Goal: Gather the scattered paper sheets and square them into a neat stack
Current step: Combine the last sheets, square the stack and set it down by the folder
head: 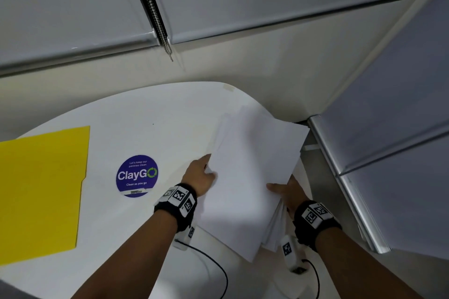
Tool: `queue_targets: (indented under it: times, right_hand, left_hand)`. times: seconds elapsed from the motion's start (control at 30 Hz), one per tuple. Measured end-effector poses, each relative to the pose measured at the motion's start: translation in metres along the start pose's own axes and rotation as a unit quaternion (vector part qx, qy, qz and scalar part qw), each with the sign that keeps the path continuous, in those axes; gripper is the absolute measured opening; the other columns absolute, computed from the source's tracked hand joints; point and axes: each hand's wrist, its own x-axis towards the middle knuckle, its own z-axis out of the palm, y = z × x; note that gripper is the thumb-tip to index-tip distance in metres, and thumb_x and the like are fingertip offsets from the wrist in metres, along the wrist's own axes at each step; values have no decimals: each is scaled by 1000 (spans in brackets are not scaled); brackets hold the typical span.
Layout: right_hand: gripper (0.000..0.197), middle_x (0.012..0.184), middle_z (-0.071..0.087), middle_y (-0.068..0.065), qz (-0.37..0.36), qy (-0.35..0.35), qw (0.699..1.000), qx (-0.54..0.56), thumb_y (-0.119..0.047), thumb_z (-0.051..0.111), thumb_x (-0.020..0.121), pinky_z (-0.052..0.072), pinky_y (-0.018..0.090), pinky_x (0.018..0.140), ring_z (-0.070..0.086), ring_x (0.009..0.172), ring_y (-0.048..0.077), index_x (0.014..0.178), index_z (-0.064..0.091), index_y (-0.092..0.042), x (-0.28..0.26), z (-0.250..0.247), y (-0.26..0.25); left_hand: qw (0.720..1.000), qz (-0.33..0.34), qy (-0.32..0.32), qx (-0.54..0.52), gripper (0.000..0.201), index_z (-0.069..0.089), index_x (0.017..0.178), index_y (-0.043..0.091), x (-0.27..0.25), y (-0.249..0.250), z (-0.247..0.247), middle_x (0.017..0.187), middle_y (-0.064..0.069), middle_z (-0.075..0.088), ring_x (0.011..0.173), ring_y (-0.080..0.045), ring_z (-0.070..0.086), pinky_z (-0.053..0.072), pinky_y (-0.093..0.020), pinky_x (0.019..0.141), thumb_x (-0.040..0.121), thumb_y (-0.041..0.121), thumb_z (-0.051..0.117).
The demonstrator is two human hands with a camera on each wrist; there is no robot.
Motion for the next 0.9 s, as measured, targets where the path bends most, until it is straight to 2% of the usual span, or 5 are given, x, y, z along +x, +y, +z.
queue_targets:
  times: [0.13, 0.43, 0.53, 0.6, 0.9]
  right_hand:
    - [59, 116, 64, 6, -36, 41, 998, -19, 2, 75, 74, 49, 44, 97, 61, 104, 27, 127, 55, -14, -10, 3, -6]
    - [39, 98, 74, -4, -171, -60, 983, -7, -5, 81, 70, 54, 41, 86, 68, 96, 23, 101, 68, -26, -60, 24, -90]
    - [38, 103, 74, 0, -218, -86, 972, -4, -22, 85, 65, 56, 37, 84, 69, 98, 22, 100, 71, -27, -81, 50, -121]
    - [32, 96, 75, -3, -248, -83, 965, 10, -2, 76, 75, 57, 34, 81, 70, 93, 18, 98, 70, -23, -89, 71, -131]
    - [70, 117, 64, 2, -237, -32, 971, -10, -13, 61, 62, 51, 41, 91, 61, 105, 21, 130, 50, -19, -115, 143, -111]
  left_hand:
    - [999, 3, 1, -38, 55, 43, 138, 26, -2, -1, -3, 99, 3, 49, 92, -16, 47, 32, -23, 82, 86, 30, 61]
    - [923, 62, 13, -379, 72, 50, 134, 9, -28, 12, -67, 126, -11, 66, 117, -28, 62, 48, -44, 100, 69, 9, 79]
    - [895, 127, 79, -420, 63, 55, 127, -1, -53, 27, -99, 114, -16, 70, 105, -34, 67, 54, -38, 84, 67, 0, 72]
    - [873, 157, 118, -446, 61, 54, 126, -4, -75, 30, -117, 108, -16, 70, 95, -30, 69, 55, -33, 74, 67, -4, 68]
    - [880, 134, 162, -425, 73, 54, 126, -1, -125, -8, -130, 113, -26, 66, 100, -41, 65, 57, -44, 74, 54, -7, 64]
